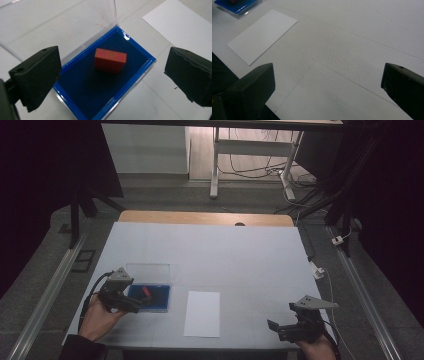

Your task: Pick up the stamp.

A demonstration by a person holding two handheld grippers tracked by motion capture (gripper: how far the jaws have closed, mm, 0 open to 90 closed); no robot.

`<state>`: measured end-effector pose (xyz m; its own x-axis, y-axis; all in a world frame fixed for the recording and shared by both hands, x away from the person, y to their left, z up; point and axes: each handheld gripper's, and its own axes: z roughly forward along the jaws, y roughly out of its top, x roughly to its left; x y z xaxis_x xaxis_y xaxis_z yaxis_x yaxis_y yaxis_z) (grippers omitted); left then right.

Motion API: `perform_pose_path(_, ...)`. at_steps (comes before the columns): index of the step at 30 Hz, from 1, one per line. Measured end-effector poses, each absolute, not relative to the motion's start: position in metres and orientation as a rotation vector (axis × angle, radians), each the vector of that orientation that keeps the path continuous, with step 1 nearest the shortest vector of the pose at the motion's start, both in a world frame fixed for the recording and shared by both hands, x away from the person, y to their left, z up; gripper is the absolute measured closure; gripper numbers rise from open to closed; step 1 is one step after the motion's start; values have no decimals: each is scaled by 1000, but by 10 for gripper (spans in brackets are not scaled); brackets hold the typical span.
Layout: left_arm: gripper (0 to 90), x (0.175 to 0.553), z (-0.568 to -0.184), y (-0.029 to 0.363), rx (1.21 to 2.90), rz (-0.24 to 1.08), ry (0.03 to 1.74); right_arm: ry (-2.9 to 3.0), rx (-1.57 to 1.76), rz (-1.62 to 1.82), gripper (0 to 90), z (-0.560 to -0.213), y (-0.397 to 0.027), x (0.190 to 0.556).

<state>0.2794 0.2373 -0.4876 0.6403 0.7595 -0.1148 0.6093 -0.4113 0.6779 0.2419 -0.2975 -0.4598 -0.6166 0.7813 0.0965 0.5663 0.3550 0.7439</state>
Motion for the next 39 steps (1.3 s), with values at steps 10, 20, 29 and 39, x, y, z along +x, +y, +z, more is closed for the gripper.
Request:
perform_pose_path(10,9,295,-498,227,2248,279,1020,2348,1198,1118,0,-460,-297,242)
perform_pose_path(20,172,297,-501,223,2305,301,1002,2351,1191,1113,0,-460,-297,241)
perform_pose_path(29,384,297,-500,226,2322,305,967,2351,1187,1110,0,-460,-297,241)
perform_pose_path(39,569,296,-499,226,2341,293,937,2355,1181,1104,0,-460,-296,241)
